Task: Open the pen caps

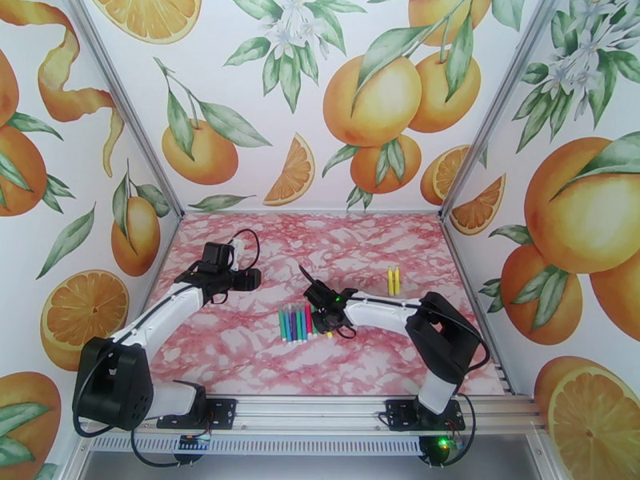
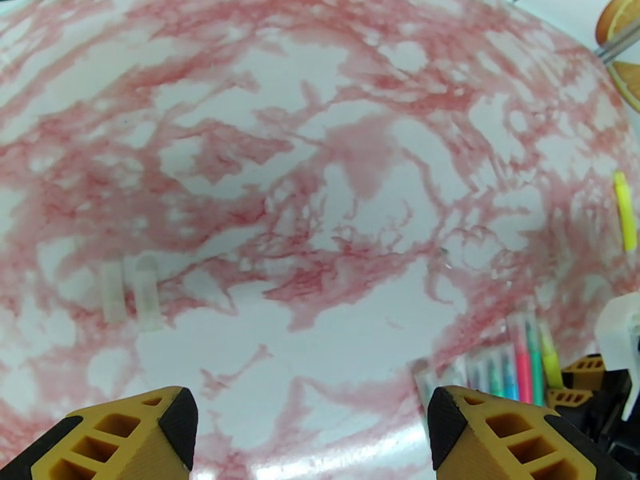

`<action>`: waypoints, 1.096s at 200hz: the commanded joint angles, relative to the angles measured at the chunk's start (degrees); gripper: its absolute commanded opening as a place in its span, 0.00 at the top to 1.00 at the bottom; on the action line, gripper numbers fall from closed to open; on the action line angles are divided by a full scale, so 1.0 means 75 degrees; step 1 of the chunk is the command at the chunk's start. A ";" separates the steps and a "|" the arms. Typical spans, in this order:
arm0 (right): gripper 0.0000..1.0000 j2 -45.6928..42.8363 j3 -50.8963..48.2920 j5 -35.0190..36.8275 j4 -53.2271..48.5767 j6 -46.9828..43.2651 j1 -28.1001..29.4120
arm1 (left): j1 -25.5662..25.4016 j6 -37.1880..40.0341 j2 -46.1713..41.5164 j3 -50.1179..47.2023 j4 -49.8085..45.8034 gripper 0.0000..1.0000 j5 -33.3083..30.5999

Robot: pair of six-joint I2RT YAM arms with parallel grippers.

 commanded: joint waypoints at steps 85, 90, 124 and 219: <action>0.77 -0.0171 -0.0107 0.0698 0.0262 0.0138 -0.0078 | 0.0022 -0.0198 -0.0242 -0.0231 0.0434 0.20 0.0381; 0.77 -0.0248 -0.0142 0.0686 0.0330 0.0140 -0.0094 | 0.0023 -0.0199 -0.0235 -0.0231 0.0436 0.20 0.0439; 0.81 -0.0862 -0.0444 0.0587 0.0792 0.0181 -0.0233 | -0.0002 -0.0369 -0.0195 -0.0218 0.0603 0.19 0.0934; 0.82 -0.2341 -0.1281 -0.0548 0.2850 -0.0241 -0.0471 | -0.0296 -0.1143 0.0077 -0.0121 0.1772 0.20 0.2872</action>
